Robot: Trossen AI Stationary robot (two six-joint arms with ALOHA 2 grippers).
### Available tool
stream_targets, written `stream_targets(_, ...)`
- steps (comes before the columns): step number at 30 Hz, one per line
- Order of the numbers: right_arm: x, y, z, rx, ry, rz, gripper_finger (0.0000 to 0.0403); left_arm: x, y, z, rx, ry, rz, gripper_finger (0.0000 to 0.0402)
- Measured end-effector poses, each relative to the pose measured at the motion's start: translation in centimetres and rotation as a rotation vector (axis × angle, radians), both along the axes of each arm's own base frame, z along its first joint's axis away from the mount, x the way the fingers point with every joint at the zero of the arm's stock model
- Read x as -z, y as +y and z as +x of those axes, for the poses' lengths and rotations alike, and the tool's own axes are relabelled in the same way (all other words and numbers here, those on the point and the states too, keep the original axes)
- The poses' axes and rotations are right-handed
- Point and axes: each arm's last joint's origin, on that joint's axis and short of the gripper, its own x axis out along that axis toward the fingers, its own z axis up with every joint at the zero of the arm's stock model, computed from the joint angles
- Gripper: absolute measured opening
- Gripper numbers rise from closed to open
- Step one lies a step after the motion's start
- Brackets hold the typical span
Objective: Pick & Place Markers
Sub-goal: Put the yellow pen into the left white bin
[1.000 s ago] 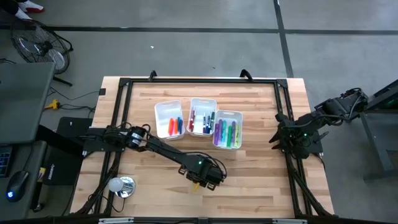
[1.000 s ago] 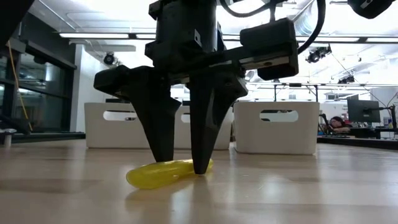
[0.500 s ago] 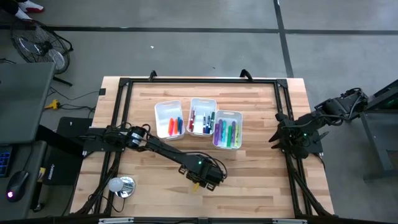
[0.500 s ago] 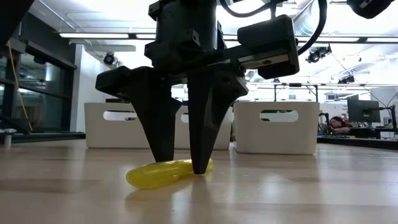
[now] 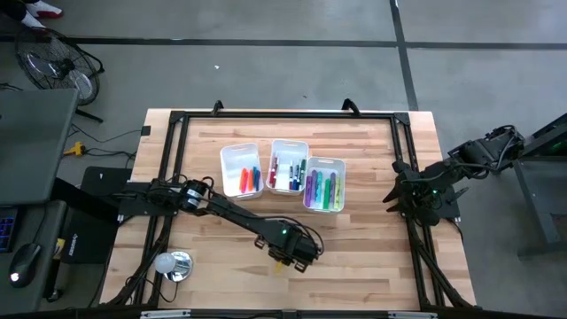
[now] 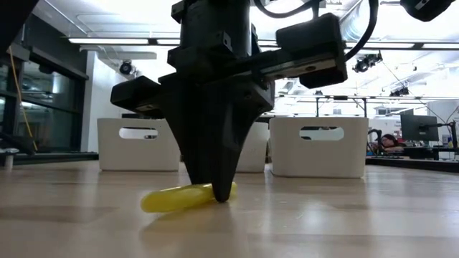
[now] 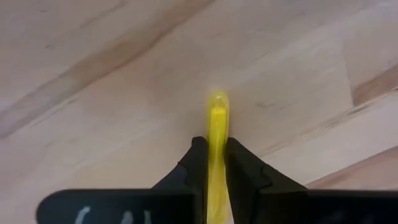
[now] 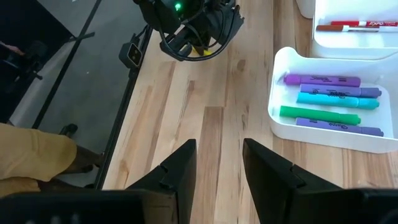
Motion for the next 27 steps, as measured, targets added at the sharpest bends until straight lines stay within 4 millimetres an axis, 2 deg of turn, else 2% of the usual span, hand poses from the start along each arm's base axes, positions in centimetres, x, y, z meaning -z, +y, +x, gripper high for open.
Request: stream_targets(27, 0.00, -0.02, 0.01, -0.001, -0.005, -0.011, 0.0121, -0.05, -0.04, 0.09, 0.003, -0.011, 0.001, 0.0025)
